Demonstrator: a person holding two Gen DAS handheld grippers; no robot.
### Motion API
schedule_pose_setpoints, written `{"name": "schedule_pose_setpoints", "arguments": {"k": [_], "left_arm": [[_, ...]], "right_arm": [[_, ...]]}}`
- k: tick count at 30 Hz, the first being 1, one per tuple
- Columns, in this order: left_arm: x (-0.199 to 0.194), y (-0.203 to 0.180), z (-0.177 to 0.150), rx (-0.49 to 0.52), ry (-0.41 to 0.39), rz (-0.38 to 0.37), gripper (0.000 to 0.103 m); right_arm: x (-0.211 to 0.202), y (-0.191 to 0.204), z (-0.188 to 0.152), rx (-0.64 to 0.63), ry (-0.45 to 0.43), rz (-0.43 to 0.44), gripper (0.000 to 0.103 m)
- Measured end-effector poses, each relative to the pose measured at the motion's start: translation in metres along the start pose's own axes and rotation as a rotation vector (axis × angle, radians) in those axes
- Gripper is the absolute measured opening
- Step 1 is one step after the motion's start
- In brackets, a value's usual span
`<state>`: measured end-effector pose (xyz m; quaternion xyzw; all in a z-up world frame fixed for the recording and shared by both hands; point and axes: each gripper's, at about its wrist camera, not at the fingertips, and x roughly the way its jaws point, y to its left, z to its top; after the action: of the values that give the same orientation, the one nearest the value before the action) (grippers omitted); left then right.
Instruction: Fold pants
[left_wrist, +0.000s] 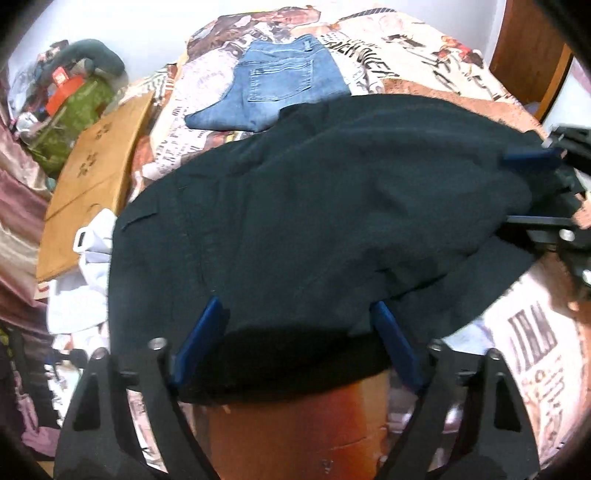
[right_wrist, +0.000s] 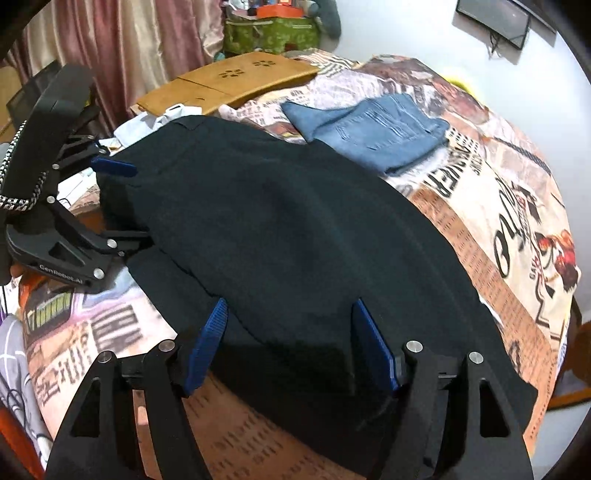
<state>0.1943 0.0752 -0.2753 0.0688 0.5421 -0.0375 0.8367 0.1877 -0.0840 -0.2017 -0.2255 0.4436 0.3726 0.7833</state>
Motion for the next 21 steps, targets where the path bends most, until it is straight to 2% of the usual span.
{"name": "schedule_pose_setpoints", "arguments": {"k": [1, 2, 3, 4, 5, 6, 7, 15, 17, 21], "left_arm": [[-0.001, 0.0, 0.0, -0.008, -0.006, -0.025, 0.067], [-0.002, -0.001, -0.001, -0.01, -0.011, -0.031, 0.064], [-0.003, -0.002, -0.001, -0.01, -0.021, -0.037, 0.053], [-0.005, -0.004, -0.001, -0.007, -0.036, -0.027, 0.041], [-0.005, -0.006, -0.001, -0.007, -0.041, -0.003, 0.039], [-0.006, -0.006, 0.0, -0.012, -0.045, 0.008, 0.035], [-0.008, -0.004, 0.0, -0.025, -0.056, 0.006, 0.03], [-0.039, -0.002, -0.004, -0.022, -0.125, 0.016, 0.022], [-0.04, 0.0, -0.006, -0.02, -0.117, 0.007, 0.022], [-0.023, 0.003, -0.013, -0.059, -0.034, -0.055, 0.022]], "right_arm": [[0.001, 0.002, 0.001, -0.004, -0.003, 0.014, 0.046], [0.001, 0.006, 0.003, -0.015, -0.008, 0.017, 0.035], [0.001, 0.009, 0.005, -0.026, -0.01, 0.015, 0.026], [0.001, 0.012, 0.006, -0.039, -0.016, 0.019, 0.021], [0.0, 0.013, 0.007, -0.044, -0.02, 0.023, 0.014], [-0.001, 0.014, 0.008, -0.044, -0.025, 0.024, 0.012], [-0.002, 0.014, 0.008, -0.041, -0.031, 0.027, 0.011], [-0.023, 0.015, 0.007, 0.009, -0.062, 0.085, 0.006], [-0.024, 0.017, 0.006, 0.004, -0.053, 0.092, 0.006], [-0.011, 0.017, 0.002, 0.026, 0.008, 0.113, 0.008]]}}
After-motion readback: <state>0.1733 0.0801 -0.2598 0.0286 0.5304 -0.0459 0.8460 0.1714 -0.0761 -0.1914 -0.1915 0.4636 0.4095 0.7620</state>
